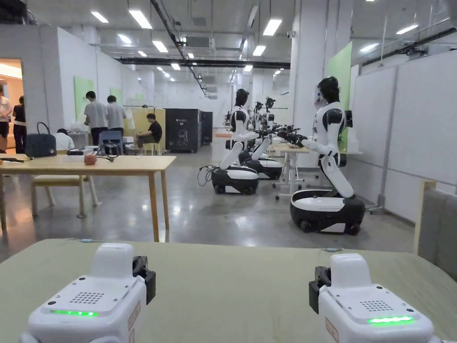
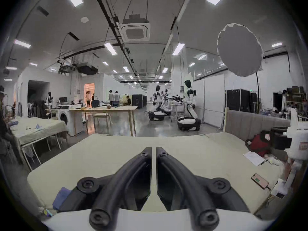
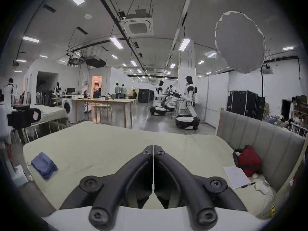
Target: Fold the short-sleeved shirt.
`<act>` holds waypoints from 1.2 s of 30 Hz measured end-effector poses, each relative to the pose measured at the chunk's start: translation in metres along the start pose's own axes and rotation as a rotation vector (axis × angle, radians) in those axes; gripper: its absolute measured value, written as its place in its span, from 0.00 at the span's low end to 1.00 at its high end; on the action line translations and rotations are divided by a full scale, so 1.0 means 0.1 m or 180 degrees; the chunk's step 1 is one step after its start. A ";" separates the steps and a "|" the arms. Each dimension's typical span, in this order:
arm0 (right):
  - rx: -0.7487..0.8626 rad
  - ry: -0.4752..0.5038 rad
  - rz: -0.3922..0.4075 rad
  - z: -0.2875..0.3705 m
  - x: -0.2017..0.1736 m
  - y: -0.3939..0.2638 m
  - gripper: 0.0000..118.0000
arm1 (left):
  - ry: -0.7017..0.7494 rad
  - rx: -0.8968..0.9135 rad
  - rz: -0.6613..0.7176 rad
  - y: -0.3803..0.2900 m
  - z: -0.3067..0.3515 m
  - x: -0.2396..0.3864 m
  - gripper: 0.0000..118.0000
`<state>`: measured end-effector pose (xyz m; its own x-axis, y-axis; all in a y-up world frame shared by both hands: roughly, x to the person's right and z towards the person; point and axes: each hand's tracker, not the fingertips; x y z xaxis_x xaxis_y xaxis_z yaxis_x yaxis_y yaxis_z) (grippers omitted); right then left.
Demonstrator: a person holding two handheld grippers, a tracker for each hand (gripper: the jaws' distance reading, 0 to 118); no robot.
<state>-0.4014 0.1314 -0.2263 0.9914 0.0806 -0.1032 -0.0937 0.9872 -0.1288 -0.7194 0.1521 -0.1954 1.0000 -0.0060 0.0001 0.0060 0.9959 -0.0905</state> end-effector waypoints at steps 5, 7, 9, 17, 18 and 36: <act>0.0036 0.0070 -0.0072 0.01 -0.05 0.01 0.02 | -0.0066 0.0002 -0.0044 0.01 0.01 0.07 0.04; 0.0051 0.0039 -0.0016 0.01 -0.08 0.03 0.02 | -0.0053 0.0002 -0.0079 0.02 0.02 0.10 0.04; 0.0064 0.0026 0.0017 0.02 -0.09 0.05 0.03 | -0.0063 0.0001 -0.0066 0.04 0.02 0.10 0.06; 0.0061 0.0113 -0.0041 0.03 -0.09 0.06 0.33 | -0.0115 0.0068 -0.0110 0.10 0.05 0.20 0.37; 0.0061 0.0144 -0.0053 0.03 -0.09 0.07 0.37 | -0.0118 0.0078 -0.0108 0.11 0.06 0.22 0.43; -0.0098 0.0068 -0.0507 0.10 -0.17 0.17 1.00 | -0.0149 0.0196 -0.0097 0.10 0.13 0.29 1.00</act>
<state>-0.4192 0.1486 -0.2170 0.9918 -0.0798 -0.0999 0.0614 0.9826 -0.1753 -0.6901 0.1633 -0.1833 0.9982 -0.0336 0.0488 0.0350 0.9990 -0.0282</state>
